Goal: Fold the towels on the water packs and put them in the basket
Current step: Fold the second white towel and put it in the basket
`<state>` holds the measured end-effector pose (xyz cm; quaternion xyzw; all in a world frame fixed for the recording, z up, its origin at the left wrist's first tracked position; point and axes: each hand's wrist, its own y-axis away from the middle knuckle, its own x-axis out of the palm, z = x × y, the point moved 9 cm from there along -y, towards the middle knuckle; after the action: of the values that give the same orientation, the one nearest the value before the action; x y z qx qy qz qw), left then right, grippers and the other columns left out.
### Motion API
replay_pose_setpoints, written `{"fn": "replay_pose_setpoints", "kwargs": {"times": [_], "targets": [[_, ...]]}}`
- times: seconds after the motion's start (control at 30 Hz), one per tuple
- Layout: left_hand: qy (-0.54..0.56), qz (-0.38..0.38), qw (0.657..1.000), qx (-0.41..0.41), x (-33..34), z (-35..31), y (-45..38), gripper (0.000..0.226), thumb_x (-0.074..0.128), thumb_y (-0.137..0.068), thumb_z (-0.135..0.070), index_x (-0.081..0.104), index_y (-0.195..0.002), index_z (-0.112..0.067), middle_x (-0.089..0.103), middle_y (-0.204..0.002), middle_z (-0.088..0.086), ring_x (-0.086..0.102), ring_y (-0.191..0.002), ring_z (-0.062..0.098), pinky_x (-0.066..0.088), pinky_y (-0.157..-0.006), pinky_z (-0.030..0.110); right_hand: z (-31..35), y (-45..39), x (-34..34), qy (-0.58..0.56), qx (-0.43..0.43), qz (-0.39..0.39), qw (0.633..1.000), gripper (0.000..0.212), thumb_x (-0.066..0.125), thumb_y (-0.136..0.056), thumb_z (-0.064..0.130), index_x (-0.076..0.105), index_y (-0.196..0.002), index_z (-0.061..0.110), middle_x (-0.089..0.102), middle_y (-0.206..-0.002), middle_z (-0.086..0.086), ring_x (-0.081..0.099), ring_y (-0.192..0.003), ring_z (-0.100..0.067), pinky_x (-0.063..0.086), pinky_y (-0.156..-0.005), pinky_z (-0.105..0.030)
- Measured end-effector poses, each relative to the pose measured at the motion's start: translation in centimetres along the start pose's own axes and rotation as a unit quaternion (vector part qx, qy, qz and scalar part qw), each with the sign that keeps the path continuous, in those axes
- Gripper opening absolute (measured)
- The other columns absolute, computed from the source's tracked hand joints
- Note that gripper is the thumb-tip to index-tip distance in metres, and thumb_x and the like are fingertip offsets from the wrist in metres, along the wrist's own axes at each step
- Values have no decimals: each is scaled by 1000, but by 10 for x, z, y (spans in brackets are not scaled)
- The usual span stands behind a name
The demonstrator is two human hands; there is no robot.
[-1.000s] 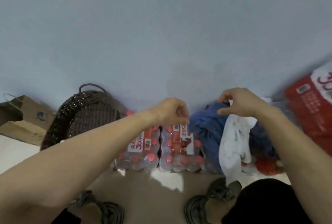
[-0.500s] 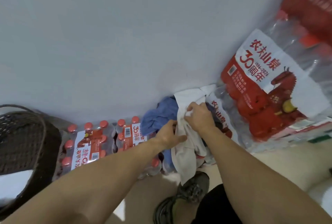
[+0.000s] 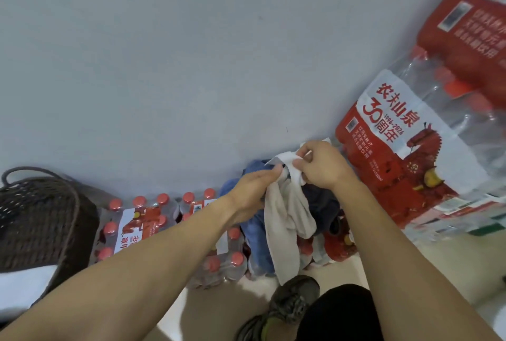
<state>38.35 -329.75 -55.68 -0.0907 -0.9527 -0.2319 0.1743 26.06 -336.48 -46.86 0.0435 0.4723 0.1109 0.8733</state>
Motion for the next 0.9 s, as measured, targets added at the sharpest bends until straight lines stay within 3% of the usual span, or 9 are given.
{"fn": "replay_pose_setpoints", "kwargs": {"times": [0.1, 0.27, 0.43, 0.57, 0.63, 0.7, 0.77, 0.83, 0.9], "targets": [[31, 18, 999, 28, 5, -30, 19, 45, 48, -99, -46, 65, -121, -11, 72, -99, 5, 69, -84, 14, 56, -71, 30, 34, 18, 0, -71, -56, 41, 995, 10, 65, -92, 28, 62, -96, 19, 70, -82, -2, 67, -75, -18, 54, -71, -33], [-7, -34, 996, 76, -30, -73, 69, 52, 64, -91, -31, 53, -131, 0, 65, -122, 21, 67, -105, 35, 54, -91, 45, 93, 47, 20, -190, -112, 106, 970, 17, 62, -95, 36, 61, -101, 21, 71, -90, -5, 69, -80, -21, 57, -71, -38], [-70, -55, 990, 111, -76, -107, 132, 52, 66, -84, -32, 53, -128, -8, 67, -117, 23, 68, -101, 36, 57, -83, 42, 149, 83, 51, -339, -184, 202, 900, 21, 62, -95, 16, 63, -116, 15, 71, -105, -8, 70, -96, -28, 59, -85, -42], [-192, -24, 972, 130, -107, -116, 168, 24, 60, -93, -25, 62, -113, -14, 72, -103, 13, 71, -92, 26, 57, -74, 32, 182, 106, 91, -297, -225, 257, 892, 38, 68, -90, 7, 61, -124, 22, 66, -103, 6, 63, -91, -9, 54, -90, -28], [-247, -29, 960, 128, -128, -110, 179, 11, 62, -94, -22, 66, -100, -14, 69, -88, 8, 67, -82, 21, 53, -70, 33, 190, 112, 112, -277, -223, 296, 887, 38, 70, -89, 9, 62, -121, 26, 67, -103, 7, 64, -94, -5, 54, -92, -25], [-271, -42, 955, 111, -149, -97, 183, 21, 65, -93, -27, 63, -97, -6, 61, -81, 21, 57, -76, 26, 45, -68, 46, 190, 111, 131, -253, -206, 310, 893, 30, 72, -88, 13, 66, -115, 24, 70, -107, 3, 67, -98, -6, 54, -92, -24], [-278, -45, 955, 89, -166, -86, 183, 23, 63, -94, -24, 63, -100, -2, 62, -88, 29, 58, -78, 27, 44, -71, 50, 184, 99, 141, -226, -185, 267, 918, 25, 74, -86, 18, 67, -110, 22, 70, -105, 8, 66, -95, -2, 55, -84, -21], [-285, -30, 956, 66, -176, -80, 182, 19, 60, -96, -17, 63, -102, 0, 67, -89, 20, 61, -79, 21, 46, -72, 39, 179, 86, 145, -198, -172, 212, 942, 42, 79, -81, 27, 58, -117, 29, 62, -114, 15, 62, -99, 3, 53, -82, -18], [-252, -7, 967, 35, -183, -75, 181, 23, 57, -97, -14, 61, -109, 5, 66, -96, 26, 62, -83, 21, 48, -75, 34, 181, 81, 156, -188, -183, 232, 936, 73, 83, -74, 40, 42, -133, 44, 47, -134, 18, 51, -116, 6, 52, -90, -19]]}}
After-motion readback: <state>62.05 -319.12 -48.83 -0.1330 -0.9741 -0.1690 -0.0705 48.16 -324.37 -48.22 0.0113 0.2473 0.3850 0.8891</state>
